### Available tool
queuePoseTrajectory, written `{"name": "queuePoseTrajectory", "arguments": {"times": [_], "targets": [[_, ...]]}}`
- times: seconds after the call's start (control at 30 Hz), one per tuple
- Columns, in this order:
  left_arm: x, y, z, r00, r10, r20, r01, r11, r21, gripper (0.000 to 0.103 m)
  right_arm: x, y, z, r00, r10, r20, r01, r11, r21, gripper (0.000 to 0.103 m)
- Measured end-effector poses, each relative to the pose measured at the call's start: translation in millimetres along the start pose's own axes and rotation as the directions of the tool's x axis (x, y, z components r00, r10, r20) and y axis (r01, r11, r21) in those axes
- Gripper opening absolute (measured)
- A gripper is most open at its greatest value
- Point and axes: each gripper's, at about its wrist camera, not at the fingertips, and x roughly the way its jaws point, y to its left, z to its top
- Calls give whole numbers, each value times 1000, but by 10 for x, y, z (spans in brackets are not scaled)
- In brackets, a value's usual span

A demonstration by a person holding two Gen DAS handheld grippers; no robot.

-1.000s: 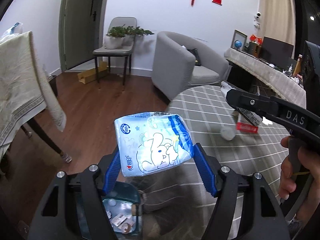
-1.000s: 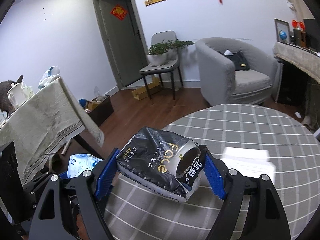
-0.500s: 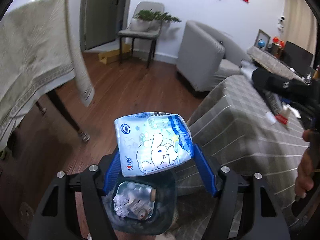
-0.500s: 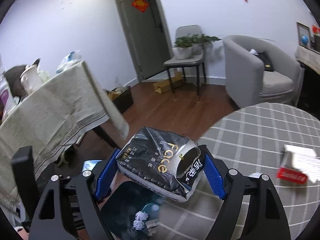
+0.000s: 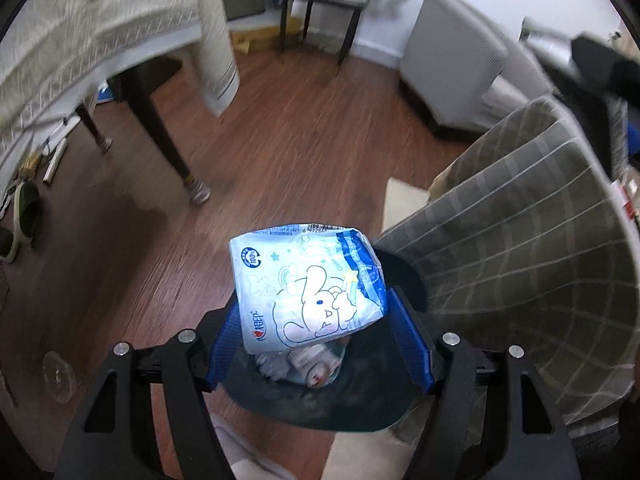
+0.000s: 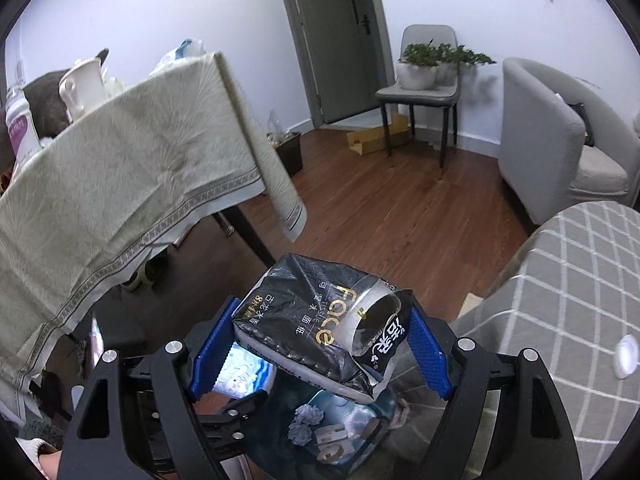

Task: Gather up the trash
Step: 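Lower the wipes pack in the left tool into the bin and open, then lower the black tissue pack in the right tool into the bin and open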

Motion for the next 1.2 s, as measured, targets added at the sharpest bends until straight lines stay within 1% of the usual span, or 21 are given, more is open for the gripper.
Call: {"name": "queuePoseTrajectory", "arguments": {"times": [0.17,0.47,0.6,0.67,0.77,0.9,1.0,1.2], "targets": [[148,165,-98,998,15,-65,-16,1000,-16,71,217,112,-48,999,2,-49,-2,1000,-10,81],[375,308,-276,985,-14,-170,10,1000,-25,73,553,171,-174,989,15,-147,-11,1000,27,81],[452,352,-335,978,-18,-209,13,1000,-21,78,674,183,-216,983,17,-181,-10,999,39,81],[461,367,-361,976,-25,-217,22,1000,-18,80,740,167,-231,980,34,-196,-22,998,64,81],[421,370,-361,979,-28,-203,28,1000,-6,82,830,119,-277,973,59,-224,-35,993,109,81],[331,388,-322,984,-35,-174,34,999,-10,82,935,100,-354,966,47,-253,-16,992,123,81],[207,419,-277,990,-46,-135,44,999,-16,81,1004,92,-404,961,39,-274,-5,992,123,81],[-123,475,-146,997,-66,-36,64,997,-39,74,1126,100,-505,950,22,-312,15,993,116,81]]}}
